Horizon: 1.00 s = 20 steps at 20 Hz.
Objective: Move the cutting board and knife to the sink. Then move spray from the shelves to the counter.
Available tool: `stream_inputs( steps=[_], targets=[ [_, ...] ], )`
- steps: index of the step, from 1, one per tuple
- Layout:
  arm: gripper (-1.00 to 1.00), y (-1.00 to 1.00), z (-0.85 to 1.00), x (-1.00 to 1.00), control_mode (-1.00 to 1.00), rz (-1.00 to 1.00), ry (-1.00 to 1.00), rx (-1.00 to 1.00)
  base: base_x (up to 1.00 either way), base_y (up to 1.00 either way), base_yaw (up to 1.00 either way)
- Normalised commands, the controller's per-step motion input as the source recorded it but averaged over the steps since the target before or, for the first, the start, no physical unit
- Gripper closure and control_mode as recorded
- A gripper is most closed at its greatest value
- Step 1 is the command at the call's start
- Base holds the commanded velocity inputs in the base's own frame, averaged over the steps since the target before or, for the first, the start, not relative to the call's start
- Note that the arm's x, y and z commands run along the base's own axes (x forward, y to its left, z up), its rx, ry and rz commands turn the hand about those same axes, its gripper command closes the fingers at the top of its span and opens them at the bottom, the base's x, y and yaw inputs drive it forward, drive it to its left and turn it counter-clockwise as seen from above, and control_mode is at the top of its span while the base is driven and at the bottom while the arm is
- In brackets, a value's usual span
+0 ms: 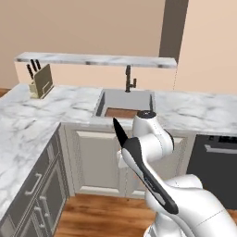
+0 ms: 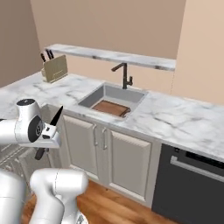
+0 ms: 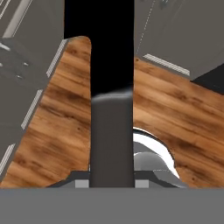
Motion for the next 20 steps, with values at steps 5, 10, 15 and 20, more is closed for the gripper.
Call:
stream_inputs(
  steps=[5,10,15,20],
  targets=[
    [1.0,0.0,0.0,0.0,1.0,0.0,0.0,0.0,0.88,0.27,-0.15],
    [1.0,0.0,0.0,0.0,1.0,0.0,0.0,0.0,0.8,0.3,-0.23],
    [1.0,0.0,0.0,0.0,1.0,0.0,0.0,0.0,0.6,0.36,-0.43],
    [1.0,0.0,0.0,0.0,1.0,0.0,0.0,0.0,0.49,0.42,-0.38]
  ],
)
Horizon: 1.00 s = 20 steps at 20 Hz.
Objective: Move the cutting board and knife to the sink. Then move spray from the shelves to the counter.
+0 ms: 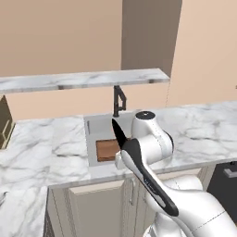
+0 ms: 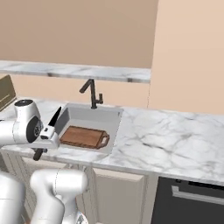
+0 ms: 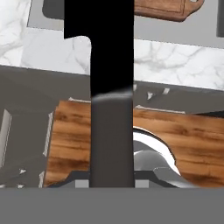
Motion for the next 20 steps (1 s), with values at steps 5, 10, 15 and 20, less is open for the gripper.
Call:
stream_inputs(
  steps=[5,10,15,20],
  targets=[
    [1.0,0.0,0.0,0.0,1.0,0.0,0.0,0.0,0.45,0.38,-0.25],
    [1.0,0.0,0.0,0.0,1.0,0.0,0.0,0.0,0.3,0.14,-0.13],
    [1.0,0.0,0.0,0.0,1.0,0.0,0.0,0.0,0.02,0.0,0.0],
    [1.0,0.0,0.0,0.0,1.0,0.0,0.0,0.0,0.0,0.0,0.0]
  ],
)
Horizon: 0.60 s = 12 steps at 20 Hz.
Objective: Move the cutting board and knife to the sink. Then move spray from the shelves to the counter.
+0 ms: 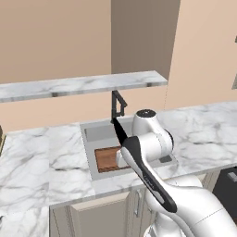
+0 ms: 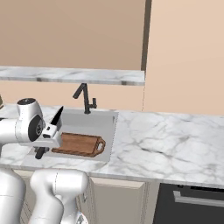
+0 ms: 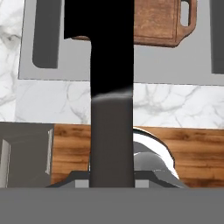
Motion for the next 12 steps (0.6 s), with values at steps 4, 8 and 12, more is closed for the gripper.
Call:
stream_inputs(
  steps=[4,8,12],
  targets=[
    [1.0,0.0,0.0,0.0,1.0,0.0,0.0,0.0,0.0,0.0,0.0],
    [1.0,0.0,0.0,0.05,-1.0,0.0,0.0,-0.01,0.0,0.0,0.0],
    [1.0,-0.01,-0.01,0.16,-1.0,0.02,0.05,0.0,0.0,0.0,0.0]
  ],
)
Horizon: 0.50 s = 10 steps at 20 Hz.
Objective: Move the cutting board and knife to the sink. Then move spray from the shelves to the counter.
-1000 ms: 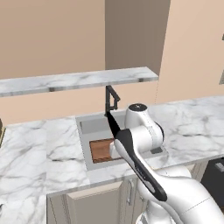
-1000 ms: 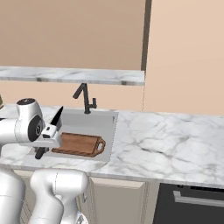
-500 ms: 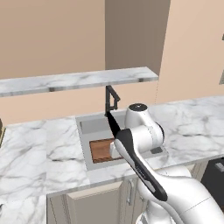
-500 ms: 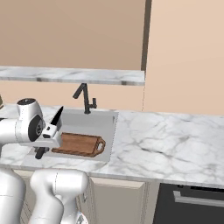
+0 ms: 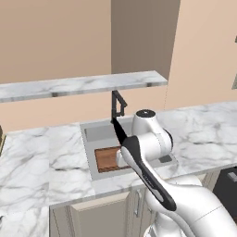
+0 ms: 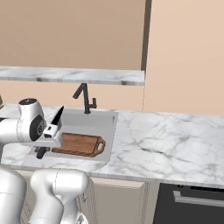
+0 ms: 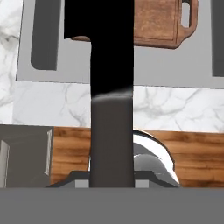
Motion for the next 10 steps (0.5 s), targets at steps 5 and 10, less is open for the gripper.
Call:
stream_inputs(
  steps=[5,10],
  targets=[
    [1.0,-0.09,-0.02,0.26,-1.0,0.17,0.11,-0.01,0.0,0.0,0.0],
    [1.0,-0.13,0.0,0.3,-1.0,0.24,0.1,0.0,0.0,0.0,0.0]
  ],
)
